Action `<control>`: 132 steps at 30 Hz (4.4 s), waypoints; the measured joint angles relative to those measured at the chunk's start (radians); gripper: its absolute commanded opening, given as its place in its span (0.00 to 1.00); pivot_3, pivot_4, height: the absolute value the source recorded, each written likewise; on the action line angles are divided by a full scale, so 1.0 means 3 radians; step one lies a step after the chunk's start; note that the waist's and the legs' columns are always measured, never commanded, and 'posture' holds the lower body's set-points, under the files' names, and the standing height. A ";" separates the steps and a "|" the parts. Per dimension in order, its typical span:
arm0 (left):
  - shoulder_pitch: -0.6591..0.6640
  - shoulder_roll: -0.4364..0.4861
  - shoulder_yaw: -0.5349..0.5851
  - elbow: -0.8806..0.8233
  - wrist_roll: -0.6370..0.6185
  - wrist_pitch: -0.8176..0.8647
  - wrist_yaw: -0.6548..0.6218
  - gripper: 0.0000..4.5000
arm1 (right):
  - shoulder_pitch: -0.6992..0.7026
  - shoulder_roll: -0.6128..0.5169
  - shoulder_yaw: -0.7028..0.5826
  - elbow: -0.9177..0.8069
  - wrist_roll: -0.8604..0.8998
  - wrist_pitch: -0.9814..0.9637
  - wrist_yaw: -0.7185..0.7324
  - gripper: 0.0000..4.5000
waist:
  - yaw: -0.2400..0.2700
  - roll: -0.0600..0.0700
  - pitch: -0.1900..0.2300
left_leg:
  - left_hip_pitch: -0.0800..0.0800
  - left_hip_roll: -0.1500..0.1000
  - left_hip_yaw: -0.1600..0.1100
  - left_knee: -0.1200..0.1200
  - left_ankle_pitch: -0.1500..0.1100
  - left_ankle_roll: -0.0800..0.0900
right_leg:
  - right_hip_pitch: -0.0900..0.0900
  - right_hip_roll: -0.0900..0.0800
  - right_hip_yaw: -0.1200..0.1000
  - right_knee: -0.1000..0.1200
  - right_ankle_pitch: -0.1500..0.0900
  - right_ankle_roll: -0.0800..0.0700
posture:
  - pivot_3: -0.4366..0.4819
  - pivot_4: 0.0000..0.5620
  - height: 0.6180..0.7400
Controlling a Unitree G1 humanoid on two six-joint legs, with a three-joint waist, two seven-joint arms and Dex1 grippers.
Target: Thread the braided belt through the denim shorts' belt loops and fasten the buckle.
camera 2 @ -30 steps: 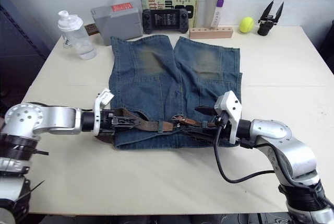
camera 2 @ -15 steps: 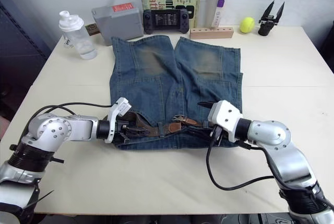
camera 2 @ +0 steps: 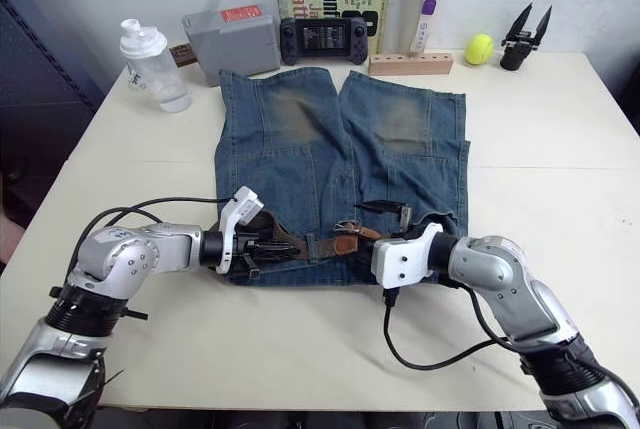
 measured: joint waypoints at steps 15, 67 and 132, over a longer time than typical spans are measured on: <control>0.0017 -0.0119 0.0148 -0.0039 0.0202 0.0168 -0.0095 0.00 | -0.0157 0.0019 0.0091 0.0094 -0.0255 -0.0420 -0.0074 0.99 | -0.0009 0.0000 0.0000 | 0.0001 0.0000 -0.0030 0.0001 0.0000 0.0000 | 0.0000 -0.0002 -0.0001 0.0003 0.0000 0.0000 | 0.48 0.27 0.92; 0.0120 0.0499 0.1660 0.0074 -0.0423 -0.0176 -0.0946 0.00 | 0.0036 0.0068 0.0196 0.0058 -0.0487 -0.0420 -0.0231 0.00 | -0.0074 0.0000 0.0000 | 0.0001 -0.0013 -0.0049 0.0003 0.0003 0.0004 | 0.0008 -0.0015 -0.0016 0.0010 -0.0001 -0.0002 | 0.48 0.27 0.92; -0.0020 -0.0114 0.0355 -0.0635 0.1823 -0.1959 -0.0854 0.99 | -0.0669 0.0009 -0.0002 -0.0409 0.0209 0.0753 0.0136 0.00 | -0.0071 -0.0024 -0.0001 | -0.0009 -0.0007 -0.0038 0.0016 0.0001 0.0011 | -0.0004 -0.0026 -0.0048 0.0024 0.0000 -0.0001 | 0.48 0.27 0.92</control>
